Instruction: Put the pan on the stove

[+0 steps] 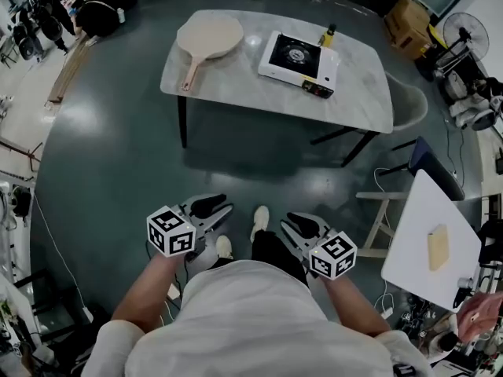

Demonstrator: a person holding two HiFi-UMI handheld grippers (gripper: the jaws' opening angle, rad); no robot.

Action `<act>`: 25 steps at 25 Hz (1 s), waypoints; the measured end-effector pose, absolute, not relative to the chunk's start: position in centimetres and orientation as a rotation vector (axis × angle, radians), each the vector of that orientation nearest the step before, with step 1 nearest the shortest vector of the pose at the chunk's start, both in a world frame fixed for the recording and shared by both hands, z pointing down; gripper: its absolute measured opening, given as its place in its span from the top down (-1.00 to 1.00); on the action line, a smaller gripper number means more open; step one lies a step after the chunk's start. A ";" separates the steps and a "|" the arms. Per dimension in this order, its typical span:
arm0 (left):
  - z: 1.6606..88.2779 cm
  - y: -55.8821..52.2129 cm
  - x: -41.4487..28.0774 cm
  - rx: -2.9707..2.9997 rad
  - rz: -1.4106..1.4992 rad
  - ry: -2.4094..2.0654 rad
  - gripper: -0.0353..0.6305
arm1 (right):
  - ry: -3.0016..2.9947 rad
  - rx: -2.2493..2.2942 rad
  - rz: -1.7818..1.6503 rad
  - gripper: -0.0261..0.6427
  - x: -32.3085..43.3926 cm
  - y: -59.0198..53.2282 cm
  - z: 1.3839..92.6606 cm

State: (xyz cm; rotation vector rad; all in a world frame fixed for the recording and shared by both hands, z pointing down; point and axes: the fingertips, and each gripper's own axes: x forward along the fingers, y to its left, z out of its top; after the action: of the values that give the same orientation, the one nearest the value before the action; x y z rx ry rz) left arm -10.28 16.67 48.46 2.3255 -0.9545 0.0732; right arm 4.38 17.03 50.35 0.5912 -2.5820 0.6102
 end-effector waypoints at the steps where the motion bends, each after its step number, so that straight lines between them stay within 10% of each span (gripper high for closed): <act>1: 48.2 15.1 -10.3 2.331 0.068 -0.956 0.52 | -2.583 0.590 0.626 0.60 4.5 15.5 50.5; 12: 44.4 1.3 -13.8 2.255 -0.052 -1.199 0.51 | -2.666 0.486 0.629 0.62 6.0 1.7 49.2; 25: 50.2 -12.8 -35.5 2.001 -0.034 -1.317 0.21 | -2.582 0.693 0.746 0.65 3.4 -8.4 50.6</act>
State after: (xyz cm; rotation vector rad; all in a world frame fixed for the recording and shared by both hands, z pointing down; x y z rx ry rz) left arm -35.54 -12.76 50.20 2.0011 -1.3166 -0.0343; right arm 3.43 -8.42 50.63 0.6927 -2.5820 0.7459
